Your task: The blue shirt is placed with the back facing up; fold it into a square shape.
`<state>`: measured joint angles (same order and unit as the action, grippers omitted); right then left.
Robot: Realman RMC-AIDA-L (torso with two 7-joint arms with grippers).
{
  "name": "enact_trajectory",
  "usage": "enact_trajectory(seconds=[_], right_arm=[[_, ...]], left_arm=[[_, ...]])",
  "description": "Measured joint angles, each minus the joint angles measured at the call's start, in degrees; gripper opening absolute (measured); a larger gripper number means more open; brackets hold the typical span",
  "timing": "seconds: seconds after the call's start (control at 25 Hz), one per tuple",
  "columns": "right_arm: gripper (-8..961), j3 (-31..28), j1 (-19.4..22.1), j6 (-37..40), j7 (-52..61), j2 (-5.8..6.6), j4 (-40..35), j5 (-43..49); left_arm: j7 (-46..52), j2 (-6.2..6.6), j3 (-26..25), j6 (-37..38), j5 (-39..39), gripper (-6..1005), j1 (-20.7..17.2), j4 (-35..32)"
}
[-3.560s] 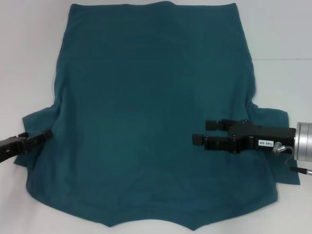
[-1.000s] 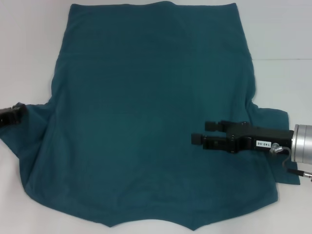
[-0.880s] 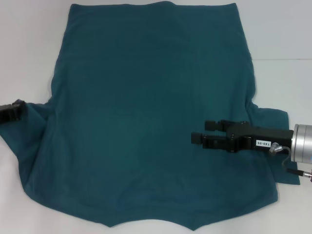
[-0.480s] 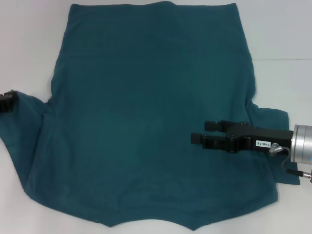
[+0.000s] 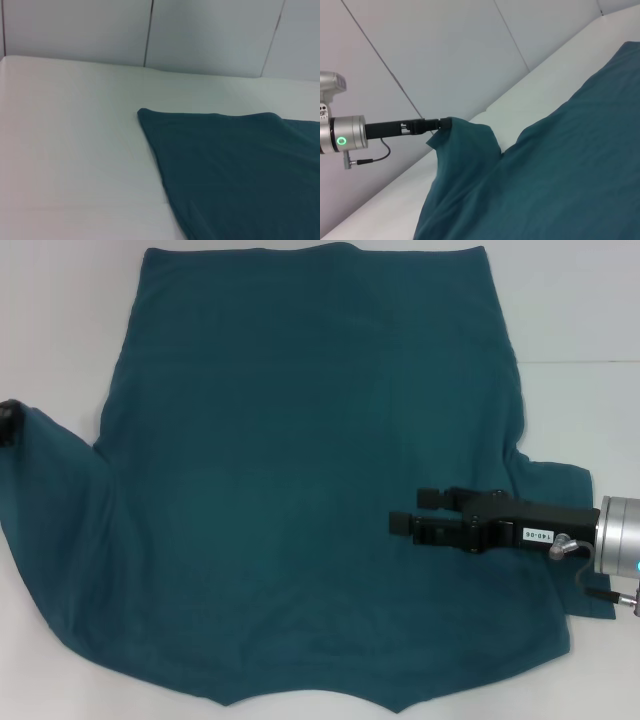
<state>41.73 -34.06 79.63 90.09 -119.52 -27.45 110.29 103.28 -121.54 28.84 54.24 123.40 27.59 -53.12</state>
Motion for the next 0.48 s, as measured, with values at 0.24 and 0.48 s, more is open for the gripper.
enact_trajectory(seconds=[0.24, 0.48], right_arm=[[878, -0.13, -0.10, -0.01, 0.00, 0.00, 0.18, 0.00], [878, -0.19, -0.13, -0.15, -0.09, 0.00, 0.68, 0.00]], left_arm=[[0.12, -0.21, 1.32, -0.26, 1.07, 4, 0.16, -1.60], [2.02, -0.72, 2.63, 0.60, 1.23, 4, -0.44, -2.37]])
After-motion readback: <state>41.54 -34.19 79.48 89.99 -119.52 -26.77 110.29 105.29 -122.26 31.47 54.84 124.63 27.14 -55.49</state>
